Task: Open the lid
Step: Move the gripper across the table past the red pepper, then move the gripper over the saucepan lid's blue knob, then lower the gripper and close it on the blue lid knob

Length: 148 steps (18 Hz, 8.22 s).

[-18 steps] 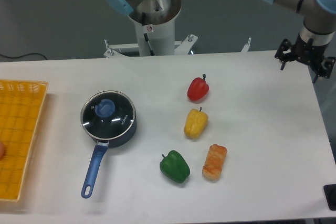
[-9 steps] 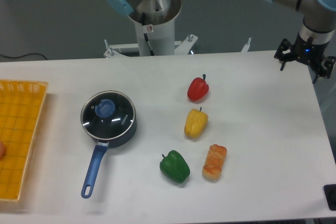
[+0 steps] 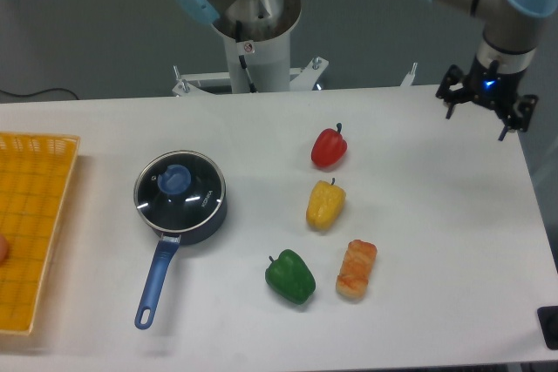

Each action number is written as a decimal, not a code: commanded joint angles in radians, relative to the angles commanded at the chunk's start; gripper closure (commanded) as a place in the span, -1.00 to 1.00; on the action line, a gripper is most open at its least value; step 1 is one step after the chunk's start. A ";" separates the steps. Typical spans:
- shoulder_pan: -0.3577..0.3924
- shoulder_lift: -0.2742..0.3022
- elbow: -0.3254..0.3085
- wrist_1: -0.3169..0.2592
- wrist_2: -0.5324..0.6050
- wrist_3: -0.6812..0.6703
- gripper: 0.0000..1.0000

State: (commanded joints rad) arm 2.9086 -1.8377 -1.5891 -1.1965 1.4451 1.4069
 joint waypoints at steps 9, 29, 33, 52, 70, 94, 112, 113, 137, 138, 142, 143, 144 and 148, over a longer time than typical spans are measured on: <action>-0.170 0.089 -0.057 -0.077 0.026 -0.206 -1.00; -0.344 0.064 -0.040 -0.091 0.140 -0.457 -1.00; -0.377 0.069 -0.043 -0.092 0.140 -0.482 -1.00; -0.516 0.055 -0.032 -0.092 0.192 -0.556 -1.00; -0.551 0.035 0.011 -0.084 0.204 -0.588 -1.00; -0.790 0.094 -0.153 0.047 0.187 -0.879 -1.00; -0.872 0.081 -0.207 0.097 0.225 -0.907 -1.00; -0.872 0.081 -0.207 0.097 0.225 -0.907 -1.00; -0.861 0.006 -0.203 0.132 0.218 -0.904 -1.00; -0.861 0.005 -0.203 0.132 0.218 -0.904 -1.00; -0.858 0.000 -0.203 0.132 0.216 -0.902 -1.00; -0.858 -0.005 -0.203 0.133 0.215 -0.902 -1.00; -0.858 -0.005 -0.203 0.133 0.215 -0.902 -1.00; -0.856 -0.011 -0.204 0.138 0.212 -0.902 -1.00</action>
State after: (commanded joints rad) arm 2.0525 -1.8484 -1.7932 -1.0584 1.6567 0.5047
